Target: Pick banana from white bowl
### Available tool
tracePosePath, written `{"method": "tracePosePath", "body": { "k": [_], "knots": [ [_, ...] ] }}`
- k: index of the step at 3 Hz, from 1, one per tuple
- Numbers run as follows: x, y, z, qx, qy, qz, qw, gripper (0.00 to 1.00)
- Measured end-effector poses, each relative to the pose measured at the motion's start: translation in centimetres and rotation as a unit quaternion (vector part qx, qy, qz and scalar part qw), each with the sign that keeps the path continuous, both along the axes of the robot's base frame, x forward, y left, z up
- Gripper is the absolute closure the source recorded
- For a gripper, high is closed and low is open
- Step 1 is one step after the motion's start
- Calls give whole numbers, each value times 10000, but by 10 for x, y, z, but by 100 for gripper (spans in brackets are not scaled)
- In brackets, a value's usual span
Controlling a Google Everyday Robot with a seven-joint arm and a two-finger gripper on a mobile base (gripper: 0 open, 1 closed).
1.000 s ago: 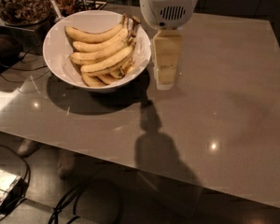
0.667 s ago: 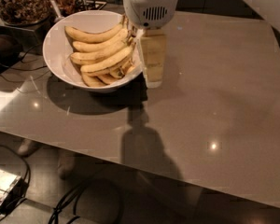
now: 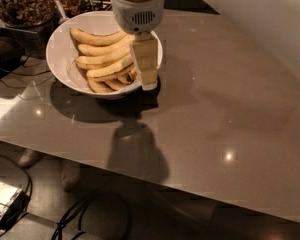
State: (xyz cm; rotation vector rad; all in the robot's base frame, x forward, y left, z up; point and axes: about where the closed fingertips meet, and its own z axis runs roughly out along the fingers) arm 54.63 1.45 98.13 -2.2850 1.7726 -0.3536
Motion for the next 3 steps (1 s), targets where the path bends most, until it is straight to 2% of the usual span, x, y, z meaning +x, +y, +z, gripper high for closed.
{"method": "tracePosePath", "body": {
  "k": [3],
  "knots": [
    [28, 26, -19, -130, 215, 295, 9992, 12]
  ]
}}
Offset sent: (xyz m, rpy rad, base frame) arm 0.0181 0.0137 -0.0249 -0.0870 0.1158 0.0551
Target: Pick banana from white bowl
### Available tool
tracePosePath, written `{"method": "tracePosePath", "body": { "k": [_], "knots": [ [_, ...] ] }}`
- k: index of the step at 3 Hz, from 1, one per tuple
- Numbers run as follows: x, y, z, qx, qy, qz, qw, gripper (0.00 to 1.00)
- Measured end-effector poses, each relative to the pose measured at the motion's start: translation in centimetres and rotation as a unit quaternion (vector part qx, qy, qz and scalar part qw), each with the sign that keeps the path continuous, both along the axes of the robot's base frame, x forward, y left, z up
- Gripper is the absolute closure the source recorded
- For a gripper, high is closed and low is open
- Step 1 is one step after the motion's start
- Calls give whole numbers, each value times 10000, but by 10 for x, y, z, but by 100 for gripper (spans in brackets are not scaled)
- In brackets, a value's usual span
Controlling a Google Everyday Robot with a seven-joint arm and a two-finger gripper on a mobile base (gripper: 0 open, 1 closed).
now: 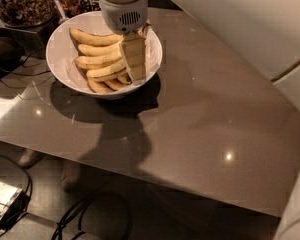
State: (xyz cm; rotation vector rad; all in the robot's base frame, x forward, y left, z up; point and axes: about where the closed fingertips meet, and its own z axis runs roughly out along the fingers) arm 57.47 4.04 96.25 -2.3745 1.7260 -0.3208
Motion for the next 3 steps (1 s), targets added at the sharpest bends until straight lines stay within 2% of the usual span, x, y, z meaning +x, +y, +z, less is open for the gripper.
{"method": "tracePosePath", "body": {
  "k": [1, 2, 3],
  "knots": [
    [5, 5, -4, -9, 45, 51, 10000, 20],
    [6, 11, -7, -33, 104, 115, 9999, 24],
    [7, 15, -11, -50, 152, 164, 9997, 33]
  ]
}}
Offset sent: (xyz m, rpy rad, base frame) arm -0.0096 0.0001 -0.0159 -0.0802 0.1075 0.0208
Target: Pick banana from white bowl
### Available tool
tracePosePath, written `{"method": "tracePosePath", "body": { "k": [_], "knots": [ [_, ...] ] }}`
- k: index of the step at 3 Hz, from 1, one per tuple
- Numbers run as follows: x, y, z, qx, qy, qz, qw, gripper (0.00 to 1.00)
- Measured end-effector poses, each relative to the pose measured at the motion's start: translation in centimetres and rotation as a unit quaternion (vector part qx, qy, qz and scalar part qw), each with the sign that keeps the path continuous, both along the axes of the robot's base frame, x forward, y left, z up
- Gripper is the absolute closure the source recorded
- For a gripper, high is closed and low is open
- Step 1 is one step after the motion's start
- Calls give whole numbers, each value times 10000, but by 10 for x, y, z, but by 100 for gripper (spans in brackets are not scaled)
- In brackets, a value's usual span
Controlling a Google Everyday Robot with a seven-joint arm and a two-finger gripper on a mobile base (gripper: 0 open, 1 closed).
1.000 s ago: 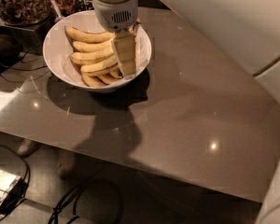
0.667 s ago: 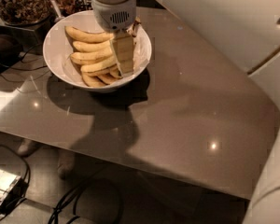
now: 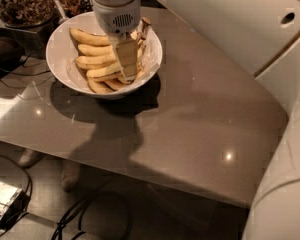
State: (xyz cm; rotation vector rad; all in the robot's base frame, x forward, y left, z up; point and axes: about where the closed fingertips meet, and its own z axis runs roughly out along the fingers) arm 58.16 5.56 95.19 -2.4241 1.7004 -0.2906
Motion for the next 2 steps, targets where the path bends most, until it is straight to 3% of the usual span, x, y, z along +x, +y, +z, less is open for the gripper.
{"method": "tracePosePath", "body": {
  "k": [2],
  "knots": [
    [5, 7, -7, -83, 56, 125, 9999, 32]
  ]
}}
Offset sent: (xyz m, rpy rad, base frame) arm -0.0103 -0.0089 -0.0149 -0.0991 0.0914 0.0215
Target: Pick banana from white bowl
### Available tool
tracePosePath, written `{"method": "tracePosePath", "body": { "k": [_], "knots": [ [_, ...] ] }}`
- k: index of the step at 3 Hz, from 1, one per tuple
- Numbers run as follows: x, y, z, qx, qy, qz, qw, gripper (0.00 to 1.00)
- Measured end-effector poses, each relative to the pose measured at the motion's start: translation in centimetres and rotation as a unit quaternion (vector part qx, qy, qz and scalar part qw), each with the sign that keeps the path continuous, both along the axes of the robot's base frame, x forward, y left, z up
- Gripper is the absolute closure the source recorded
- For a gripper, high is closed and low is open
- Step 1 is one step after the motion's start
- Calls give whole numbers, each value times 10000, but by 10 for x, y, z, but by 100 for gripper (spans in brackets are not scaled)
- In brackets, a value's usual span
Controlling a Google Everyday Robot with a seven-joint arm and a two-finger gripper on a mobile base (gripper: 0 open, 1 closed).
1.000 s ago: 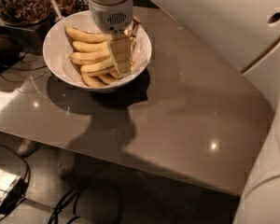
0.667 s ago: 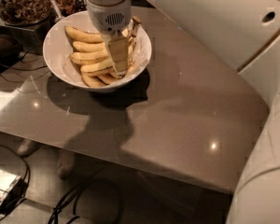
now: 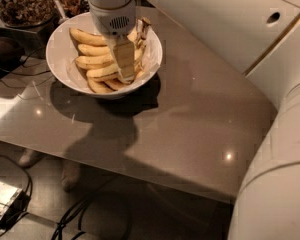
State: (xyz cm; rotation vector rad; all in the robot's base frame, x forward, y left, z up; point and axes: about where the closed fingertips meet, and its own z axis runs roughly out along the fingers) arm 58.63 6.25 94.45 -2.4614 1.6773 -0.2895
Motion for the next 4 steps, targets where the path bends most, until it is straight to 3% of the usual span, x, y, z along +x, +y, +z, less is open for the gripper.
{"method": "tracePosePath", "body": {
  "k": [1, 4],
  "knots": [
    [3, 0, -6, -40, 48, 6, 10000, 40],
    [7, -2, -31, -162, 290, -41, 9994, 43]
  ]
}}
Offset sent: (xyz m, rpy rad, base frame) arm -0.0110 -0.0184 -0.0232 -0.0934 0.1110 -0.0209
